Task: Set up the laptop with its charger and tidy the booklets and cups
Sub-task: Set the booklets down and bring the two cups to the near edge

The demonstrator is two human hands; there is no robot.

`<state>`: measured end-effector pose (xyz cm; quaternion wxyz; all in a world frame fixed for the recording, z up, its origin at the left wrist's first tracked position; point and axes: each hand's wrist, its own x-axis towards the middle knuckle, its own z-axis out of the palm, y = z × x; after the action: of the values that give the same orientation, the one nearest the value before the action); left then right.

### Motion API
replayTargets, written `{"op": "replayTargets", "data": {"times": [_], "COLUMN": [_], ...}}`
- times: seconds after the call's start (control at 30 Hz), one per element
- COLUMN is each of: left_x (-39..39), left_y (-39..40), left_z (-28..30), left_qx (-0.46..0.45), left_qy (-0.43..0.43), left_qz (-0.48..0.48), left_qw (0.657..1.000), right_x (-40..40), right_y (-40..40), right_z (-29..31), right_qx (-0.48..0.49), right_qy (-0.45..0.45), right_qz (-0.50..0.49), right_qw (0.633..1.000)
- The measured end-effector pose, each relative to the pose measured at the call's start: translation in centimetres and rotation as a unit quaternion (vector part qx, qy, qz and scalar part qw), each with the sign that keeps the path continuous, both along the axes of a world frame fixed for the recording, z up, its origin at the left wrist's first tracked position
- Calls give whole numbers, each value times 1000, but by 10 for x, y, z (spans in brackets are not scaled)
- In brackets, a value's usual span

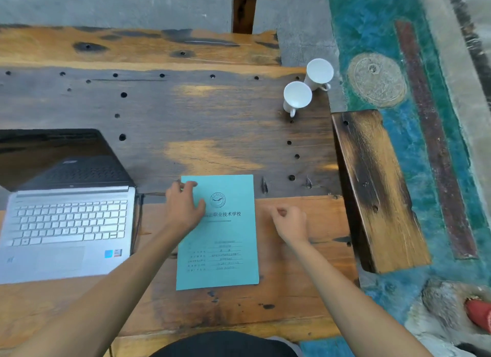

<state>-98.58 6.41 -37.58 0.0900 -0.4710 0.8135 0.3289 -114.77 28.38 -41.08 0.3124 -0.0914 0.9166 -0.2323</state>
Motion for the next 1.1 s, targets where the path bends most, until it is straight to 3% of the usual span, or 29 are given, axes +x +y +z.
{"op": "replayTargets", "data": {"times": [0.2,0.3,0.5,0.77,1.1], "left_x": [-115,-173,-259,-324,-369], "left_y": [21,30,30,23,23], "left_z": [23,26,11,-22,-48], "left_qx": [33,91,151,247,310], "left_qy": [137,177,200,205,227], "left_qz": [-87,-60,25,110,164], "left_qw": [986,978,968,941,908], "right_x": [-105,-162,-262,-367,-417], "right_y": [20,22,-5,-74,-113], "right_z": [28,38,46,22,-17], "right_qx": [-83,-145,-221,-242,-229], "right_qy": [50,31,-21,-93,-130], "right_qz": [-68,-105,-122,-94,-61], "right_qw": [993,983,967,961,963]}}
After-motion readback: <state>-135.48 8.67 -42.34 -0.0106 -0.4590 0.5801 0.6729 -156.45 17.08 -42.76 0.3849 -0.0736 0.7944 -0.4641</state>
